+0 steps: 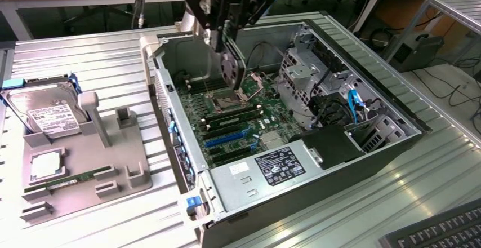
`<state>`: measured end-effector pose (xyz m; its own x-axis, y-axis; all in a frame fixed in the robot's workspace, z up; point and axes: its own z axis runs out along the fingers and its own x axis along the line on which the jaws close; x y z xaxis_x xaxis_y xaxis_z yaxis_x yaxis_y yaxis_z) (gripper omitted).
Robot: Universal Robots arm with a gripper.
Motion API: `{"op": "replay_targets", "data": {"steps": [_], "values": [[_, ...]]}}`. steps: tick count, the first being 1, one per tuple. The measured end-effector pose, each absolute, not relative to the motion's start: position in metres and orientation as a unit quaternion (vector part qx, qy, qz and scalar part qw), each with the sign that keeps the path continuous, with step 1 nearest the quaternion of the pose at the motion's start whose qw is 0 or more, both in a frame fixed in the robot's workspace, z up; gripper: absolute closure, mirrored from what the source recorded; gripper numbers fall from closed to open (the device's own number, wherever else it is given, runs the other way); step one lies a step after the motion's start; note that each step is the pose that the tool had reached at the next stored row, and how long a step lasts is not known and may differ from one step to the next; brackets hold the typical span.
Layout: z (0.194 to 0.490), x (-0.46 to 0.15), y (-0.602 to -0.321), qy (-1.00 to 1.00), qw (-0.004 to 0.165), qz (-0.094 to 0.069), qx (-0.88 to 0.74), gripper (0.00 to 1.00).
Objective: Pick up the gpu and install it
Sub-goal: 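Pick up the gpu and move the gpu toward the slot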
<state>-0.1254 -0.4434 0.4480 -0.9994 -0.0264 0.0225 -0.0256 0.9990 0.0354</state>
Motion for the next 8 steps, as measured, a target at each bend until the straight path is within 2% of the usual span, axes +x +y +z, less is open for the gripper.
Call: {"op": "replay_targets", "data": {"steps": [8], "values": [[0.433,-0.087,-0.451,-1.000,0.012,-0.018,0.013,0.74]]}}
